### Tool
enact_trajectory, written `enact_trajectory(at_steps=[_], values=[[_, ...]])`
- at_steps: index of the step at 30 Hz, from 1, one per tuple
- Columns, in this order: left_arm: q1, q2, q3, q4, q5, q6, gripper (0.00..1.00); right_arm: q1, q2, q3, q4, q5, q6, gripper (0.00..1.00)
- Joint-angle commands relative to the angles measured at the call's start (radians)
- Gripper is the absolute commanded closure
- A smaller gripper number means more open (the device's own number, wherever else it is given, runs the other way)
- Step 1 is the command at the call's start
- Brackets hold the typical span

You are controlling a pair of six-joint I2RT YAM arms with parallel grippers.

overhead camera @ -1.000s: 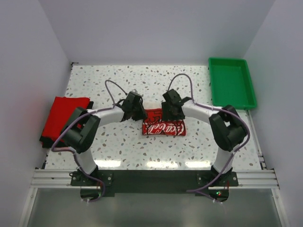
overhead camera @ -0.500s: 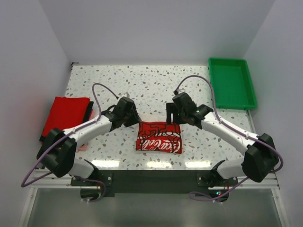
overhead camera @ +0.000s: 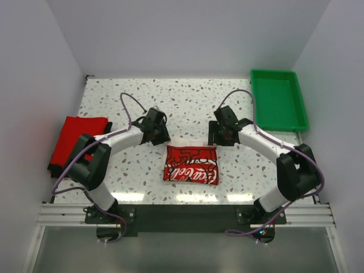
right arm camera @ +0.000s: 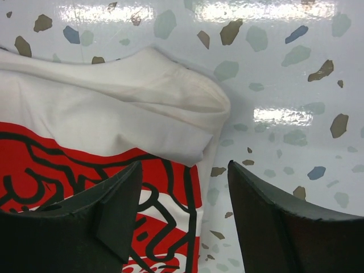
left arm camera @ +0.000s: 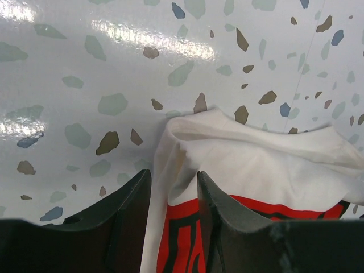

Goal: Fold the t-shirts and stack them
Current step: Fold the tshirt

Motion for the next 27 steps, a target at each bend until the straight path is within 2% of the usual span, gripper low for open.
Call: enact_trajectory(at_steps=[1, 7, 11, 15, 21, 24, 27], values=[[0.012, 0.019, 0.038, 0.041, 0.027, 0.022, 0.58, 0.001, 0.0, 0.008, 0.056, -0.041, -0.003, 0.38], [0.013, 0.037, 0.036, 0.081, 0.052, 0.01, 0.6, 0.001, 0.024, -0.014, 0.089, -0.049, 0.011, 0.43], [0.013, 0.042, 0.038, 0.102, 0.083, 0.005, 0.65, 0.003, 0.057, -0.006, 0.104, -0.052, 0.013, 0.48], [0.013, 0.037, 0.039, 0.116, 0.092, 0.002, 0.74, 0.0, 0.071, 0.0, 0.109, -0.045, 0.016, 0.58], [0.013, -0.009, 0.036, 0.104, 0.1, 0.005, 0.99, -0.011, 0.032, 0.003, 0.077, -0.017, 0.005, 0.84], [0.013, -0.053, 0.038, 0.082, 0.103, 0.016, 1.0, -0.02, -0.023, 0.009, 0.05, -0.011, -0.005, 0.93], [0.015, -0.095, 0.042, 0.076, 0.107, 0.025, 1.0, -0.042, -0.077, 0.011, 0.044, -0.006, -0.016, 0.95]])
